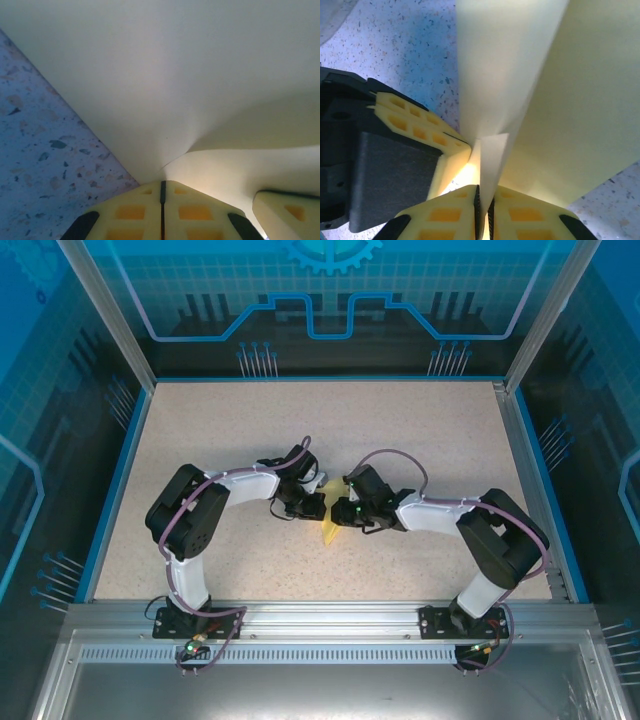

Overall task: Fold a paper plane with a square sheet of paper (pick it up from the middle)
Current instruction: Fourth fold the wing at the center of the table.

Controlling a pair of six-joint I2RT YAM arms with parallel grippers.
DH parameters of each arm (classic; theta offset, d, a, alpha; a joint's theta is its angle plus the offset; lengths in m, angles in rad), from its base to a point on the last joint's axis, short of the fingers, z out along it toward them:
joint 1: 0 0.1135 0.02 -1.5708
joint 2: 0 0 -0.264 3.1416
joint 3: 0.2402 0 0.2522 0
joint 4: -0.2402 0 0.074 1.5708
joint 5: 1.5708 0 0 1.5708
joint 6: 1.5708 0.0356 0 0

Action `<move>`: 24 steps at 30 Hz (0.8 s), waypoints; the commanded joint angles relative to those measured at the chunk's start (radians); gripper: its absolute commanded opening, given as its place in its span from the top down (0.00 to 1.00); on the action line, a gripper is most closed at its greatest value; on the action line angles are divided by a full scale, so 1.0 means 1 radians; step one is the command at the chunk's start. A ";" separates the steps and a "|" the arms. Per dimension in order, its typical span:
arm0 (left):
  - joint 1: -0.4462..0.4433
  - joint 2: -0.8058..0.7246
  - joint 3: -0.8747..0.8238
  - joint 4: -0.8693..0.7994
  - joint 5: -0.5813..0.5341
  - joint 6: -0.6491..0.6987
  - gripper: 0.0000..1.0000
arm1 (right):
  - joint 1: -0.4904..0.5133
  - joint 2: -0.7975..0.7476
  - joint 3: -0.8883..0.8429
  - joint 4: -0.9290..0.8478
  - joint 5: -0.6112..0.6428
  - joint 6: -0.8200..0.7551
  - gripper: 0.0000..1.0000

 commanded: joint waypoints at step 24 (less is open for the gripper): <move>0.011 0.049 -0.022 -0.066 -0.060 0.040 0.92 | -0.004 -0.062 0.015 -0.077 0.021 -0.034 0.77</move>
